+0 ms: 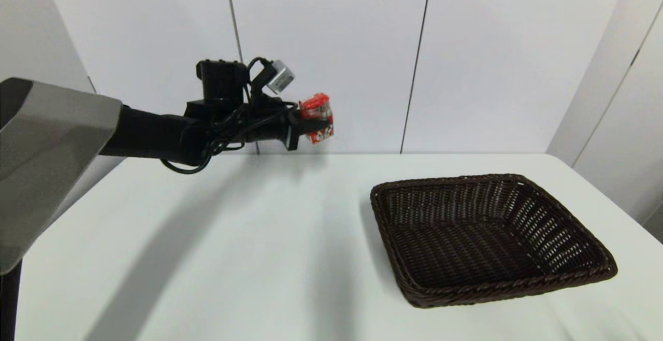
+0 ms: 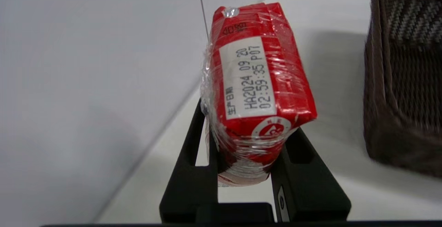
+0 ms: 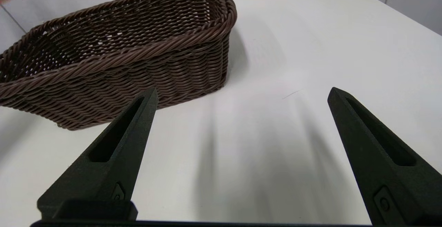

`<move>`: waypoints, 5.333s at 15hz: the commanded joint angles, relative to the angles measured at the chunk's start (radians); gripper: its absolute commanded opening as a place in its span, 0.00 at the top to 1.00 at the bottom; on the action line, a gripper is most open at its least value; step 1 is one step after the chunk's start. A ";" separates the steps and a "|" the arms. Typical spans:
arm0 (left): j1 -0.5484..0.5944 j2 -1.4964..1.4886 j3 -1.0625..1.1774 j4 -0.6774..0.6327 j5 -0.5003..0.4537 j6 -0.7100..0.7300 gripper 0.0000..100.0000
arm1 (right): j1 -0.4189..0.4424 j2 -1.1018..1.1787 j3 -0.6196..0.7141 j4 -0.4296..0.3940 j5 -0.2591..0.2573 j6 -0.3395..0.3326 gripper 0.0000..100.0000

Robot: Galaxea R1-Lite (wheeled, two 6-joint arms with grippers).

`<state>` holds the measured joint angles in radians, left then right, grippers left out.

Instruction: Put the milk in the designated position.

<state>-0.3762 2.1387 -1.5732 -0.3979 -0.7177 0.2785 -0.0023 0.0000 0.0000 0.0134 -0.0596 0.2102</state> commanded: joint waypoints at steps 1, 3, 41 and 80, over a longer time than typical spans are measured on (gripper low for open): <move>-0.107 0.105 -0.202 0.059 0.030 -0.012 1.00 | -0.001 0.002 0.000 0.000 0.000 0.001 0.00; -0.159 0.155 -0.274 0.079 0.030 -0.016 1.00 | -0.001 0.002 0.000 0.000 0.000 0.001 0.00; -0.213 0.457 -0.403 -0.006 0.032 -0.005 0.00 | 0.001 0.002 0.000 0.000 0.000 0.001 0.00; 0.404 -1.918 1.495 0.255 0.460 -0.150 0.00 | -0.001 0.002 0.000 0.000 0.001 0.001 0.00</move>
<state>0.0321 0.4391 -0.1572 -0.2111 -0.2655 0.2049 -0.0023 0.0000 0.0000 0.0134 -0.0591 0.2102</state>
